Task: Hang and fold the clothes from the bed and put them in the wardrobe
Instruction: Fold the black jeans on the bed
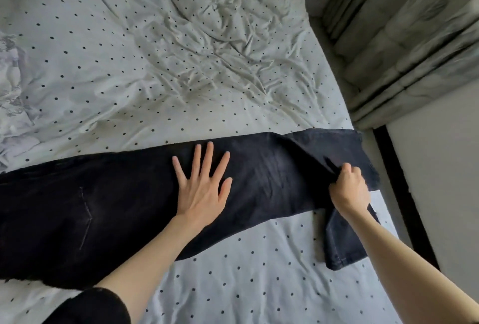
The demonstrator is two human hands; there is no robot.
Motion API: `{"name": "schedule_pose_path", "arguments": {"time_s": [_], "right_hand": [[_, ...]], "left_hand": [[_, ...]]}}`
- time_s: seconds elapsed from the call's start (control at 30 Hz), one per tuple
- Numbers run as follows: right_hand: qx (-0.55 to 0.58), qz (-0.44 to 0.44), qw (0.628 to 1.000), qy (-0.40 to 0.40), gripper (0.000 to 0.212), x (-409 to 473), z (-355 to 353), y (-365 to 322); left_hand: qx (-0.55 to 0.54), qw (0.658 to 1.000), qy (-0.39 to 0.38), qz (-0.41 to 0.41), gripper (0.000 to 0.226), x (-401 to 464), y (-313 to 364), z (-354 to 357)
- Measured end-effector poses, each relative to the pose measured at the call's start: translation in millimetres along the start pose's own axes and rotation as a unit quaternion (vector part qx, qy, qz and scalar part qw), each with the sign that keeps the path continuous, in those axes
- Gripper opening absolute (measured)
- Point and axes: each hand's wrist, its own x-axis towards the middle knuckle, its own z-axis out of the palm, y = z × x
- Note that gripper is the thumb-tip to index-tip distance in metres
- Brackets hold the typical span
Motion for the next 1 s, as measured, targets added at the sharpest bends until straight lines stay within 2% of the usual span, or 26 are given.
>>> {"name": "schedule_pose_path", "arguments": {"time_s": [0.17,0.33,0.47,0.57,0.67,0.73,0.8,1.0], "right_hand": [[0.004,0.024,0.999,-0.031,0.013,5.6,-11.1,50.0],[-0.026,0.002,0.997,-0.079,0.026,50.9,-40.0,59.1],[-0.120,-0.058,0.989,-0.064,0.028,100.0,-68.1,58.4],[-0.219,-0.103,0.969,-0.049,0.024,136.1,-80.0,64.2],[-0.272,-0.140,0.952,-0.015,0.026,174.0,-75.7,81.1],[-0.233,-0.164,0.958,-0.015,0.038,197.2,-59.1,89.2],[-0.145,-0.170,0.974,-0.042,0.052,199.7,-37.9,89.8],[0.059,-0.121,0.989,-0.068,0.057,158.7,40.7,108.0]], "left_hand": [[0.004,0.997,-0.026,0.068,0.060,5.0,68.1,10.9],[-0.011,0.998,-0.019,0.065,0.069,12.6,110.5,13.7],[0.005,0.998,-0.030,0.048,0.070,24.4,136.7,15.5],[0.028,0.998,-0.037,0.039,0.066,41.2,157.5,19.9],[0.055,0.997,-0.038,0.033,0.064,65.2,171.1,30.4],[0.074,0.996,-0.039,0.032,0.065,78.2,179.9,44.0],[0.084,0.995,-0.038,0.025,0.065,82.4,181.9,51.5],[0.100,0.994,-0.033,0.021,0.065,83.9,183.4,68.0]]}}
